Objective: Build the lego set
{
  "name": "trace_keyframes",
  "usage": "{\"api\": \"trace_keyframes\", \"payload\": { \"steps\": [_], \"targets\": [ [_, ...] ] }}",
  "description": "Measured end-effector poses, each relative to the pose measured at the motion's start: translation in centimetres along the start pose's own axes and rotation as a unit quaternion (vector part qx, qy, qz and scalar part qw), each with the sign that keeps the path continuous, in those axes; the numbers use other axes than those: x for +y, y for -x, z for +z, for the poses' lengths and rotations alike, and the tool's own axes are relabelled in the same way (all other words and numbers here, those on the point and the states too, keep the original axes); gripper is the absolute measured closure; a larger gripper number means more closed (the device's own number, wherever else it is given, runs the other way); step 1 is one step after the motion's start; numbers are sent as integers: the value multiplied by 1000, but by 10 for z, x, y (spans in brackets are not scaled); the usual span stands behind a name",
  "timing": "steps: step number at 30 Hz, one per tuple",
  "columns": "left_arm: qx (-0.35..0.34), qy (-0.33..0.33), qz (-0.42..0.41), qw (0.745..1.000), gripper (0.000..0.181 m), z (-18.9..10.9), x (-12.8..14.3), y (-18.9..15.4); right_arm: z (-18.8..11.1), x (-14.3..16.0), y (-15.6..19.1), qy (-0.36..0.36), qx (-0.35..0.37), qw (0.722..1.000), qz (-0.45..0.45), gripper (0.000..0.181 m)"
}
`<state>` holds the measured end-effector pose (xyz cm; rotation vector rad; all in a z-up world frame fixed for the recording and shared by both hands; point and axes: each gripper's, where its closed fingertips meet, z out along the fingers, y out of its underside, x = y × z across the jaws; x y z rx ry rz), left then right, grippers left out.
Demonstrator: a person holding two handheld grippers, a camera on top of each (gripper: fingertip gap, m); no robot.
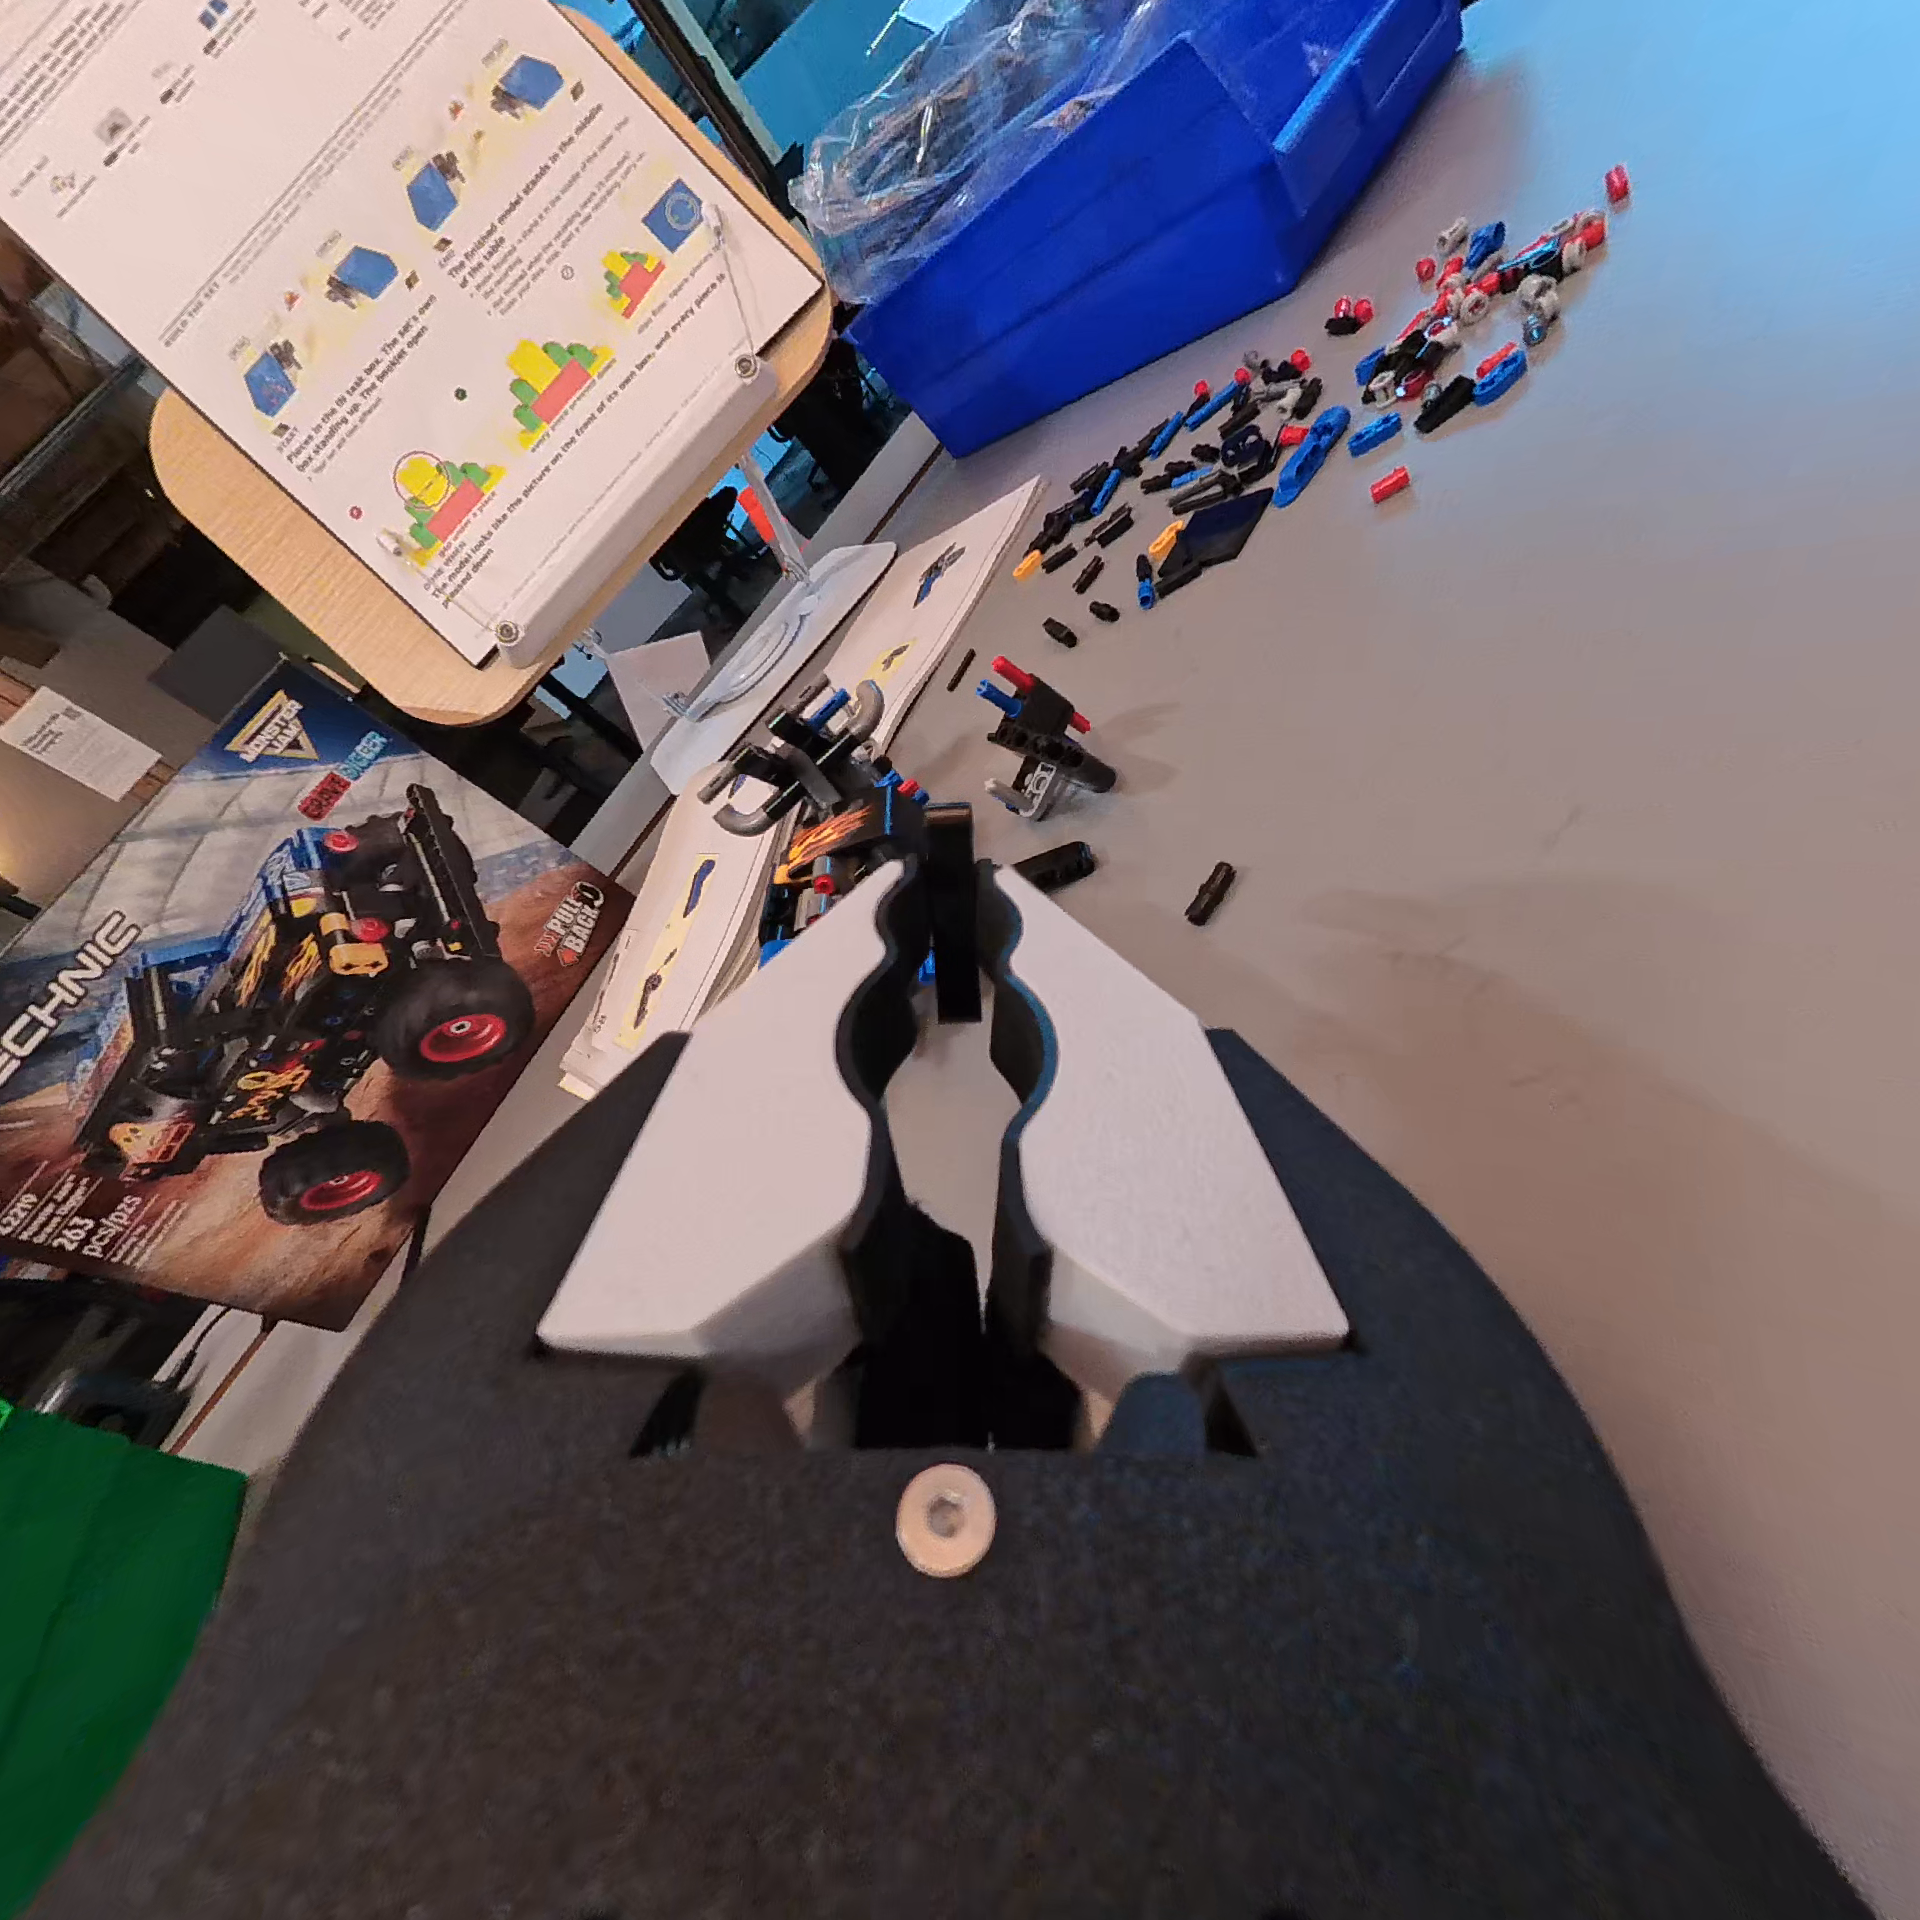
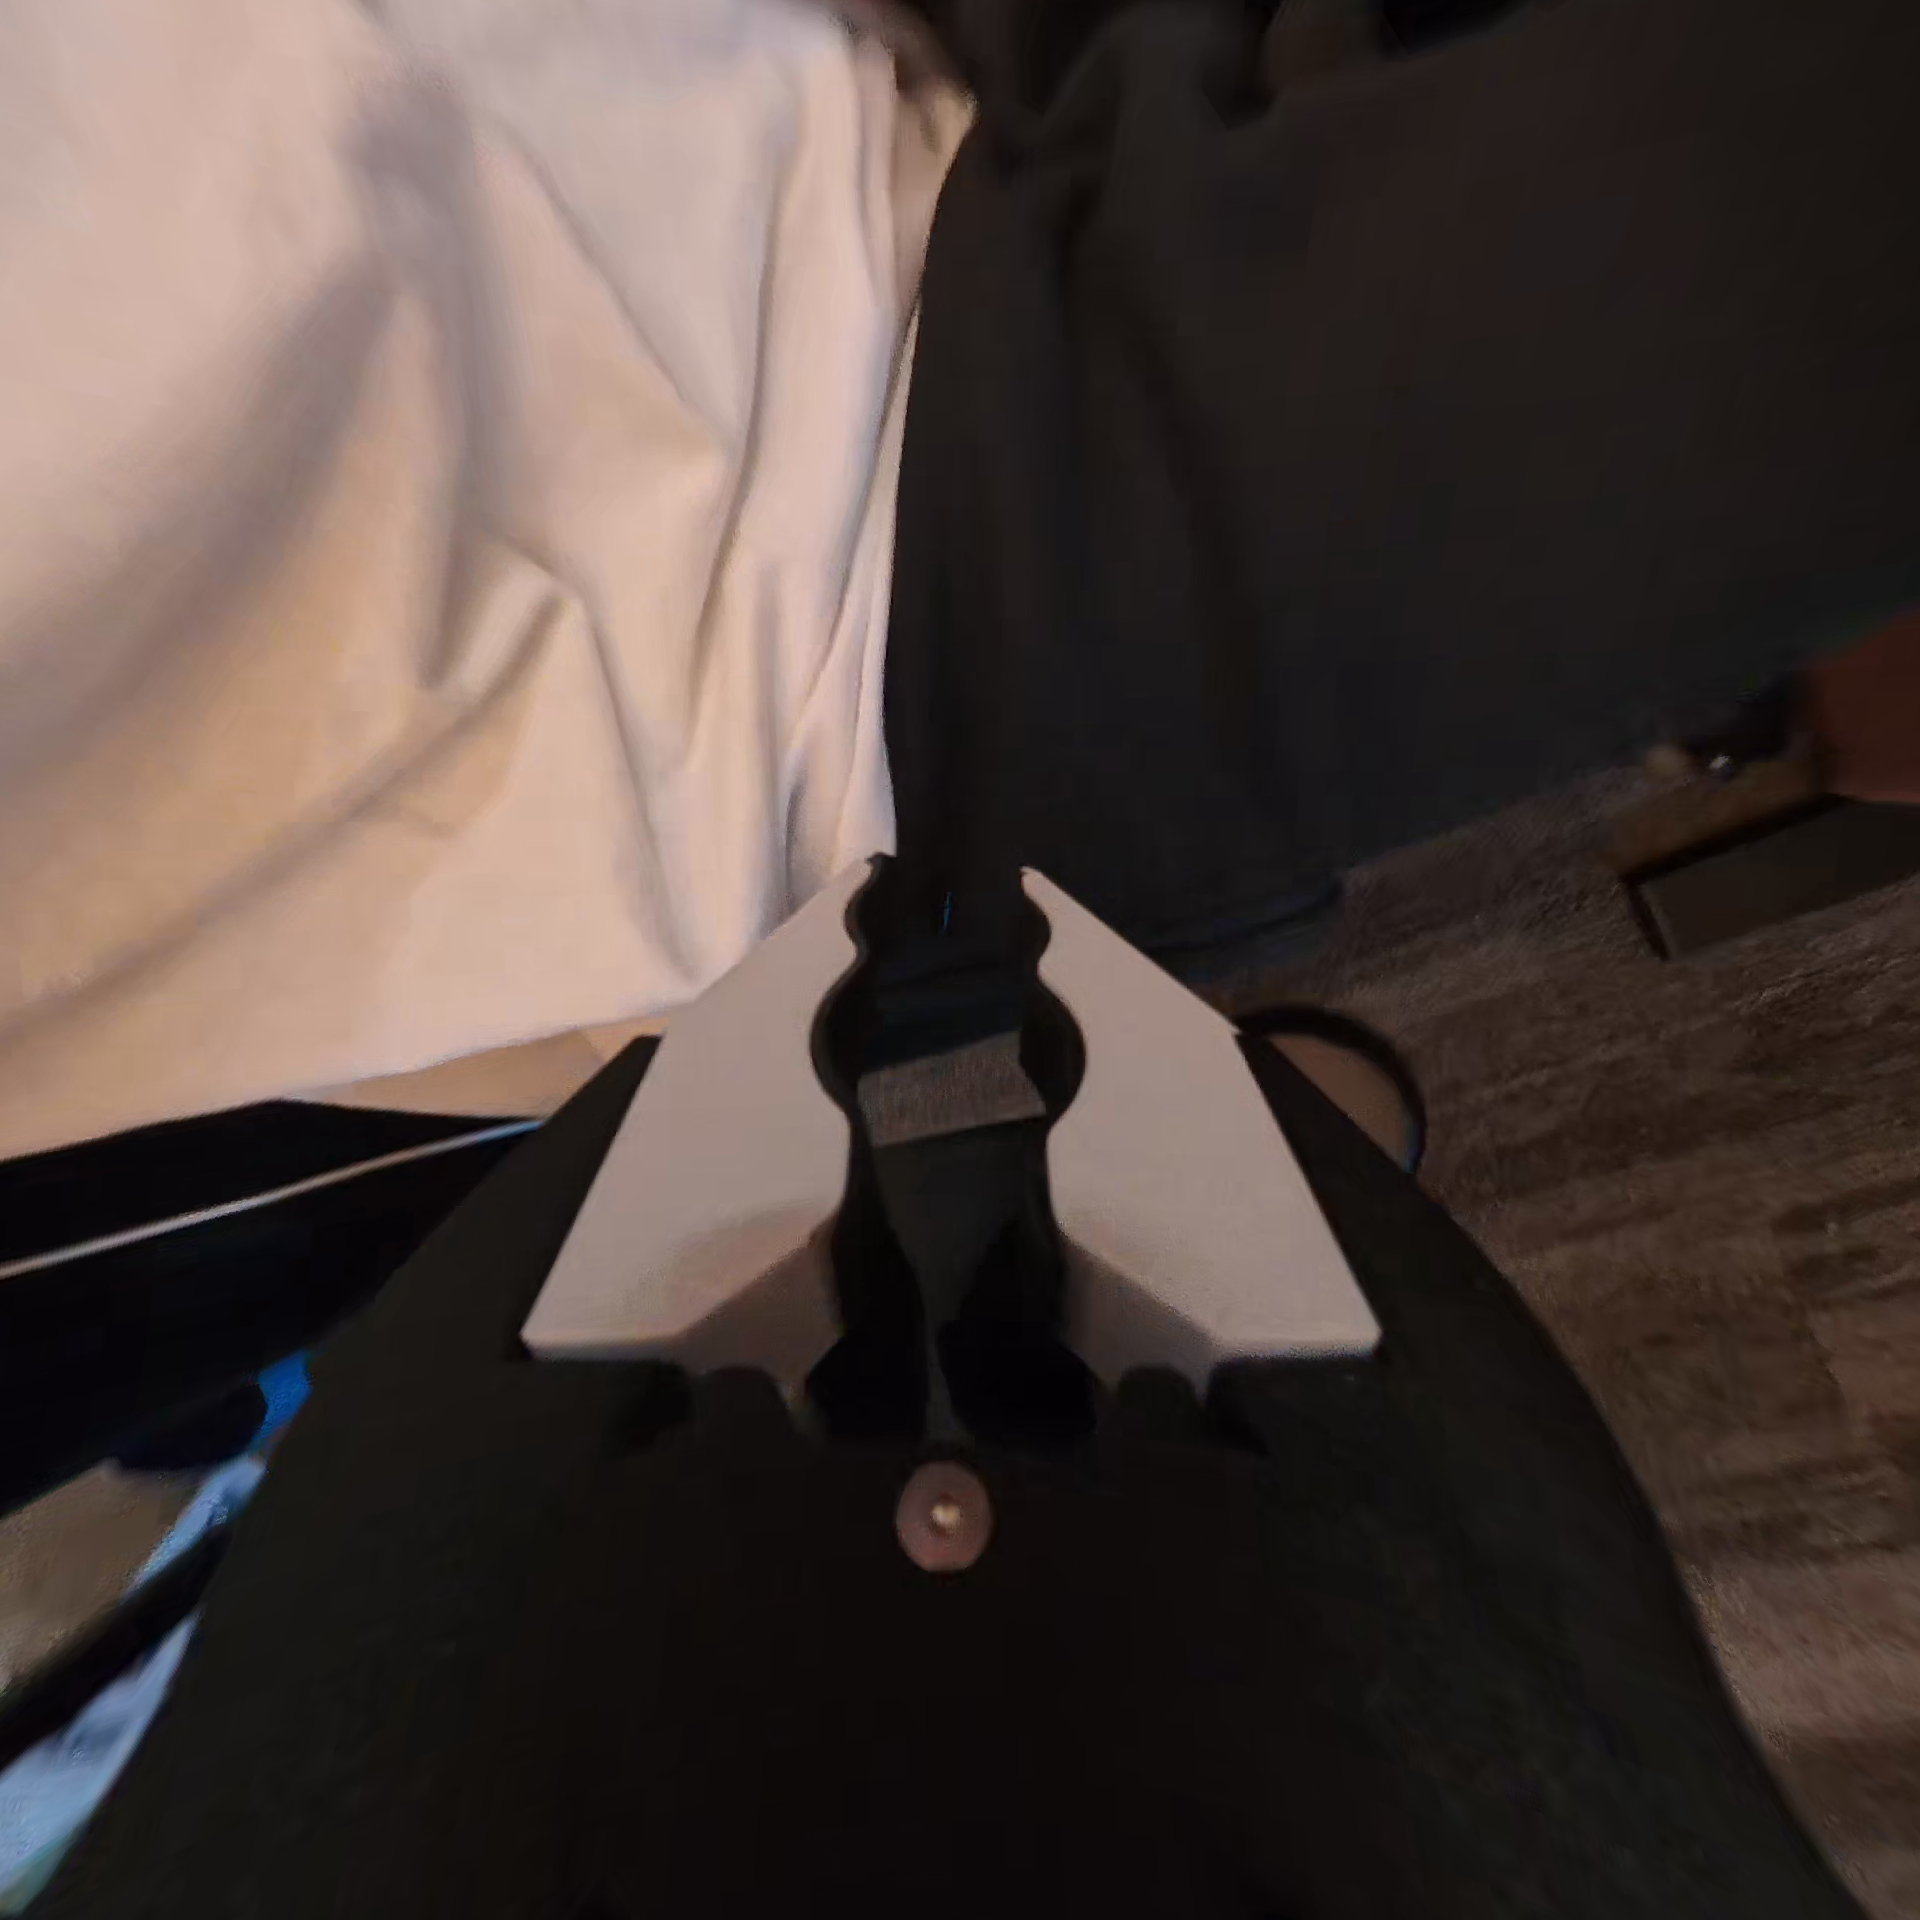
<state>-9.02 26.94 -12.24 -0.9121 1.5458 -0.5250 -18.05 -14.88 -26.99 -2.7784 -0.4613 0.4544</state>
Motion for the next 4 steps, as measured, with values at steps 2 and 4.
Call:
{"api": "trace_keyframes", "payload": {
  "steps": [2,4],
  "targets": [
    [0,-4,1,1000,175,-1,-1,0,14,10,-4,62,3,998,-15,164],
    [1,-8,-2,1000,175,-2,-2,0,18,14,-7,96,8,995,-36,171]
  ]
}}
